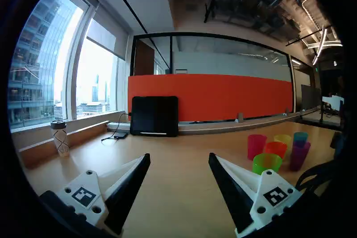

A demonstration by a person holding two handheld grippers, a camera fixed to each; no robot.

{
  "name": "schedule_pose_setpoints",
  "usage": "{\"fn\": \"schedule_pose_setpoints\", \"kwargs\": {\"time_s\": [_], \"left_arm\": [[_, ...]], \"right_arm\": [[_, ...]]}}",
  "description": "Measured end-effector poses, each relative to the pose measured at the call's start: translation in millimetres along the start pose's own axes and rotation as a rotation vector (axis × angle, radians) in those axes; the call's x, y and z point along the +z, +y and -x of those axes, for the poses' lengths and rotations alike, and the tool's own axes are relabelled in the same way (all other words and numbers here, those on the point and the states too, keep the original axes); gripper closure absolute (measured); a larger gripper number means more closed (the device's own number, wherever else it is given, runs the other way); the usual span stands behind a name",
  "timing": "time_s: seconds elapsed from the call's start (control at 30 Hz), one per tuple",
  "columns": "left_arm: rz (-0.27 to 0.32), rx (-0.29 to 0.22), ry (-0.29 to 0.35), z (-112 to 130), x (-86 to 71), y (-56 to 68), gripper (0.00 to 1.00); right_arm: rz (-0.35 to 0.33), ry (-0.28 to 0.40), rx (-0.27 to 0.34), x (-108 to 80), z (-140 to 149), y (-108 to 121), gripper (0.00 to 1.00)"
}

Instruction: Pour water

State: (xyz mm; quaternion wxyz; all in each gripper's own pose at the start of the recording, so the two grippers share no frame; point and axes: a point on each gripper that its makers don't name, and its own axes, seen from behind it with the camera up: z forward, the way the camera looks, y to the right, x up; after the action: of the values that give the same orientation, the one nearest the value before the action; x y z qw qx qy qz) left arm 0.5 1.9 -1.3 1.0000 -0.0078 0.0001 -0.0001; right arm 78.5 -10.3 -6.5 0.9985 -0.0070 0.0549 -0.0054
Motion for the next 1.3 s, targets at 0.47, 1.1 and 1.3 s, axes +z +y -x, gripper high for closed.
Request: {"fn": "schedule_pose_setpoints", "kwargs": {"time_s": [0.47, 1.1, 1.3], "left_arm": [[0.000, 0.000, 0.000, -0.4, 0.2, 0.3, 0.03], [0.000, 0.000, 0.000, -0.4, -0.1, 0.2, 0.03], [0.000, 0.000, 0.000, -0.3, -0.1, -0.2, 0.03]], "right_arm": [[-0.013, -0.032, 0.018, 0.8, 42.1, 2.8, 0.01], [0.004, -0.095, 0.035, 2.1, 71.5, 14.0, 0.01], [0.004, -0.108, 0.021, 0.9, 76.3, 14.6, 0.01]]}}
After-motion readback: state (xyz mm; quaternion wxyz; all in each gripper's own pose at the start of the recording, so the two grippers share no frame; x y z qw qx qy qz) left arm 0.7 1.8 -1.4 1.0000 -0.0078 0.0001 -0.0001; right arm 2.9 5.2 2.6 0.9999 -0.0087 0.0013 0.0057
